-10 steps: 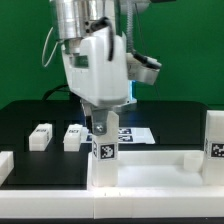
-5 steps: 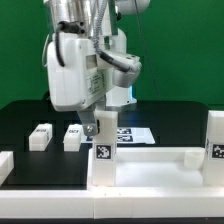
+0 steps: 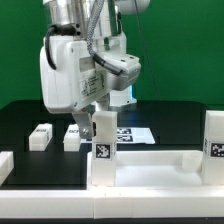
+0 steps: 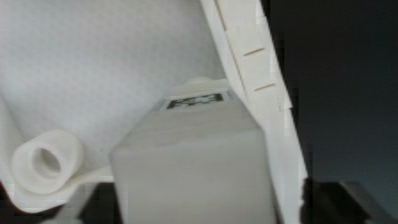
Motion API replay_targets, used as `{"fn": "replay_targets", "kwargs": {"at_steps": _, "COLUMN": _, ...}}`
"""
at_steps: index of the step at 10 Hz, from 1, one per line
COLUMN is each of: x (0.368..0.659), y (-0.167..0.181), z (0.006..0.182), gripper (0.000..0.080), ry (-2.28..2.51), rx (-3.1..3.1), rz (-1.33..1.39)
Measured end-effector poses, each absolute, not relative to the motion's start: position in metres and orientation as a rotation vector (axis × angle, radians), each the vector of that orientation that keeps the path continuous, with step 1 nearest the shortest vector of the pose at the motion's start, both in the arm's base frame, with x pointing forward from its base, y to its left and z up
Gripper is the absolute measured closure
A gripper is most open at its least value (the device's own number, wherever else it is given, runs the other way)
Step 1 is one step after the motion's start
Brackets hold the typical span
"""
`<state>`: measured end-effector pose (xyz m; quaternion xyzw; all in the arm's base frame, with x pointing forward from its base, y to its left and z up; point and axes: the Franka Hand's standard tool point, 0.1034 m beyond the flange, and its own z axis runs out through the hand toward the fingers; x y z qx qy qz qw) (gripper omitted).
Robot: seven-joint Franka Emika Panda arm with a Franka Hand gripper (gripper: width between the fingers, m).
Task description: Assemble desk
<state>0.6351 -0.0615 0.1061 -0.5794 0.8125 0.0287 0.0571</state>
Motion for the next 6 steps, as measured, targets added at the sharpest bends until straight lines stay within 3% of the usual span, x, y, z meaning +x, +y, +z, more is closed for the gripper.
{"fn": "replay_targets", "kwargs": {"at_steps": 1, "x": 0.635, "y": -0.061, "z": 0.106, "gripper": 0.0192, "ry": 2.460, "rx": -1.762, "rz": 0.087}}
{"fn": "replay_targets", "kwargs": {"at_steps": 2, "x": 0.636, "y": -0.060, "z": 0.108, "gripper": 0.0158, "ry": 2.451, "rx": -1.769, "rz": 0.084}}
{"fn": "replay_targets", "kwargs": {"at_steps": 5, "x": 0.633, "y": -0.026, "z": 0.152, "gripper": 0.0151, "ry": 2.374, "rx": -1.794, "rz": 0.091}}
{"fn": "replay_targets", "kwargs": {"at_steps": 6, "x": 0.635, "y": -0.020, "z": 0.155, "gripper": 0.0150, "ry": 2.363, "rx": -1.809, "rz": 0.104}}
